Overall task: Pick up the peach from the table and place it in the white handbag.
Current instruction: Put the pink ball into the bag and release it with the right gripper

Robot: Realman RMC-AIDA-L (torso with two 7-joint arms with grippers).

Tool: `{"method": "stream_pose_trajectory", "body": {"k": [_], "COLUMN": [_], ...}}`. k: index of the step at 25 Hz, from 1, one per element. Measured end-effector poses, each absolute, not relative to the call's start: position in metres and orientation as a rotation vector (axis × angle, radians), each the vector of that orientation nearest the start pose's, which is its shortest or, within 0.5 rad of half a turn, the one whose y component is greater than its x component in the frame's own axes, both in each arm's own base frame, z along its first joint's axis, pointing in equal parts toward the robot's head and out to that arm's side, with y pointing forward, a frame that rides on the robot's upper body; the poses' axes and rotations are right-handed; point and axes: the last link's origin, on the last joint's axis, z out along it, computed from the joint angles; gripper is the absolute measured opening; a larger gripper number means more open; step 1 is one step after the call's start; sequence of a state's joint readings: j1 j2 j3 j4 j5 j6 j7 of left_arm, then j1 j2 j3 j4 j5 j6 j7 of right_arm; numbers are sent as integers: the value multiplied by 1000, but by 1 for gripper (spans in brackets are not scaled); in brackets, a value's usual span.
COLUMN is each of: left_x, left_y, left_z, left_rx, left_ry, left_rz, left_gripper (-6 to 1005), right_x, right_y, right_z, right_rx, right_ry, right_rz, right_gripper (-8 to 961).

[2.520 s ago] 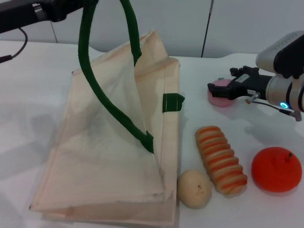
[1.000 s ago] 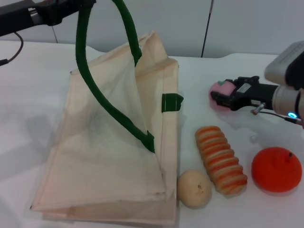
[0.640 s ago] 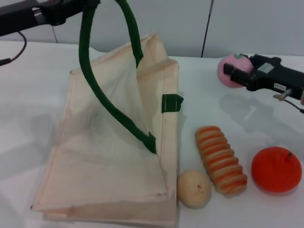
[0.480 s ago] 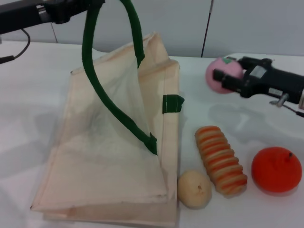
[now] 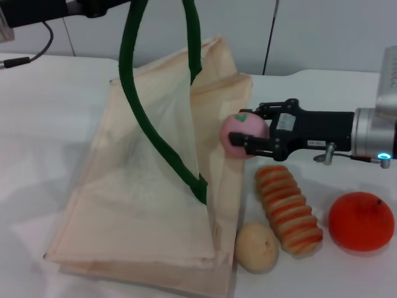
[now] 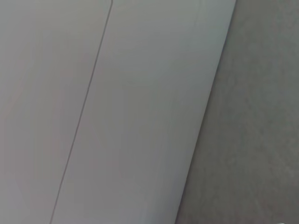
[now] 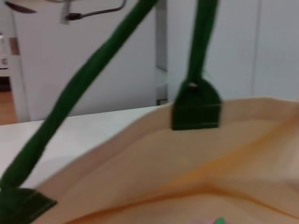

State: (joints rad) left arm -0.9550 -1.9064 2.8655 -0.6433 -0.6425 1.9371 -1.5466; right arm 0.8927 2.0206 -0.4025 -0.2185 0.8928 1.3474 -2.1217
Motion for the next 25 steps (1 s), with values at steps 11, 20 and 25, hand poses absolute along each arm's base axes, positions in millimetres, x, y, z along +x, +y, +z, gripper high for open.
{"method": "stream_pose_trajectory", "body": {"k": [11, 20, 25], "left_x": [-184, -178, -177], "left_y": [399, 401, 401], "left_z": [122, 121, 121], "left_rx": [-2581, -2592, -2594], "left_ry": [-589, -575, -571], "left_rz": [-1153, -1162, -1163], "left_gripper": [141, 144, 146], "right_x": [172, 155, 147], "right_y": [385, 392, 396], "right_z": [-54, -73, -87], "right_rx": [-2910, -2950, -2978], "right_ry": [127, 67, 17], "right_rz": [699, 598, 491], "right_gripper": [533, 525, 526]}}
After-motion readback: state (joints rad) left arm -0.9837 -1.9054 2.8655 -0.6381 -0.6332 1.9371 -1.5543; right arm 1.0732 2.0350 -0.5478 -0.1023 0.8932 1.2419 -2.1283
